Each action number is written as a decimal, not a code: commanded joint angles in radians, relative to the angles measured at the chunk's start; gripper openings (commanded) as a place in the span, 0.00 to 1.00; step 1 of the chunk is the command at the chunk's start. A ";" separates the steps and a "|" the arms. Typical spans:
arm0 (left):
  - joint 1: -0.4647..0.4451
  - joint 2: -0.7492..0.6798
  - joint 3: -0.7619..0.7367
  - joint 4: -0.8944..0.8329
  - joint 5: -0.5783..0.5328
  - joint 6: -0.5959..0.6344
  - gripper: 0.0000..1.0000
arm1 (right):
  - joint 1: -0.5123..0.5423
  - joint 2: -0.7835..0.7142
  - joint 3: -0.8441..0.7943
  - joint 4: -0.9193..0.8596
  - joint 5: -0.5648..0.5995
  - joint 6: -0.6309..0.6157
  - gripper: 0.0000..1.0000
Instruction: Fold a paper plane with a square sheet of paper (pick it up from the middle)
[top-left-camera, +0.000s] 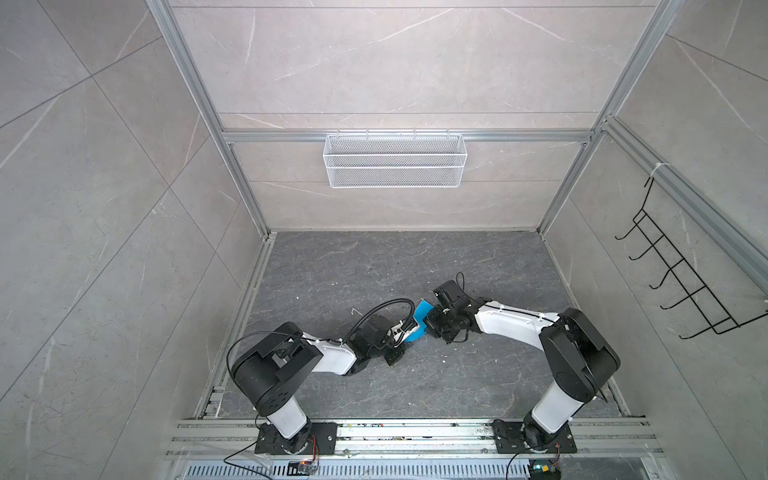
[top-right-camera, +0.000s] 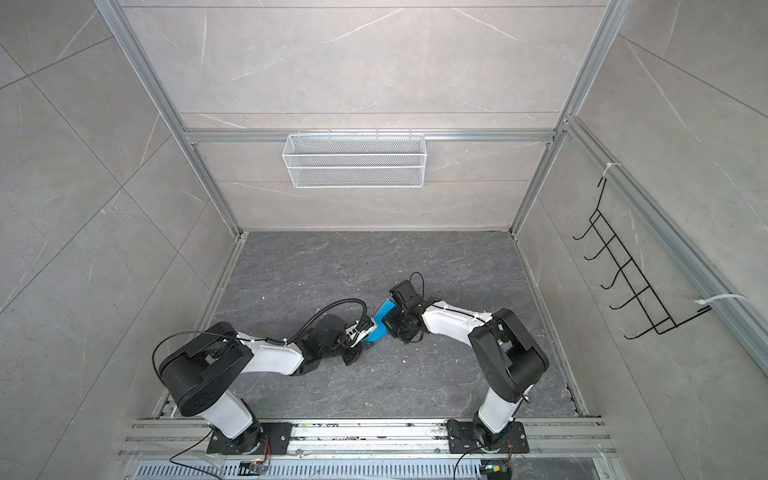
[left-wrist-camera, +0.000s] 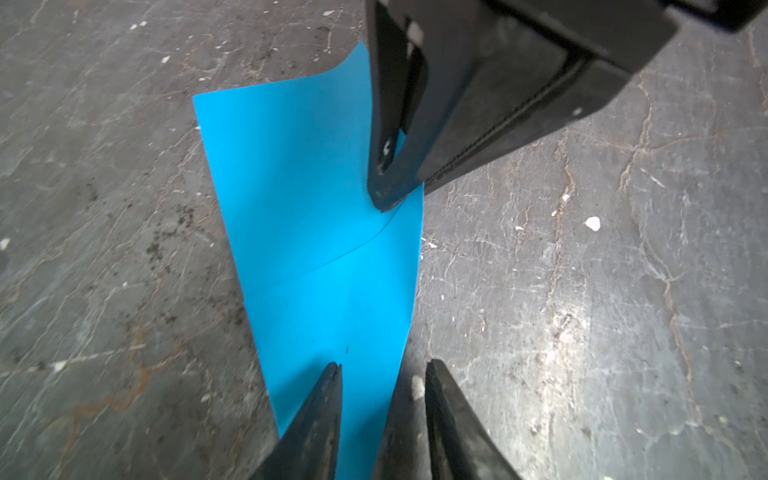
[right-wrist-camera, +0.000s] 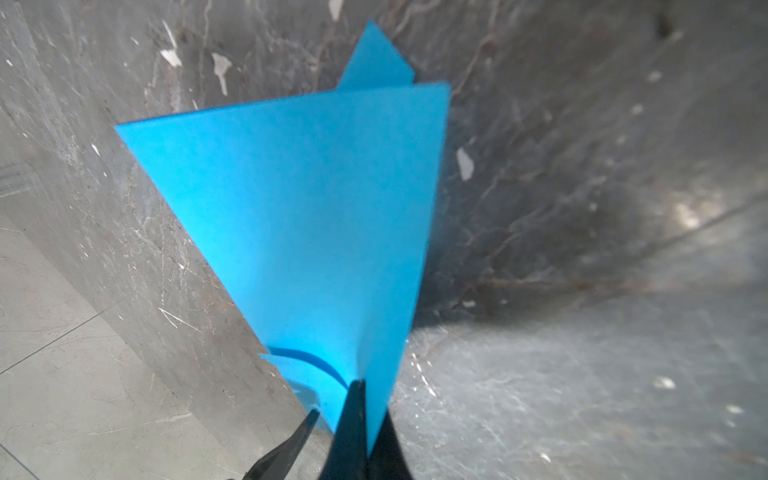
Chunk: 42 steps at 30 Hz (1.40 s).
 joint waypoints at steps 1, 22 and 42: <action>-0.004 0.033 0.033 0.047 0.021 0.047 0.36 | 0.004 -0.029 0.022 -0.031 0.006 -0.006 0.05; -0.004 0.017 -0.002 0.075 -0.052 0.064 0.36 | -0.012 -0.042 0.028 -0.036 -0.004 -0.004 0.02; -0.004 0.016 0.020 0.032 -0.050 0.094 0.07 | -0.022 -0.049 0.032 -0.049 -0.018 -0.017 0.20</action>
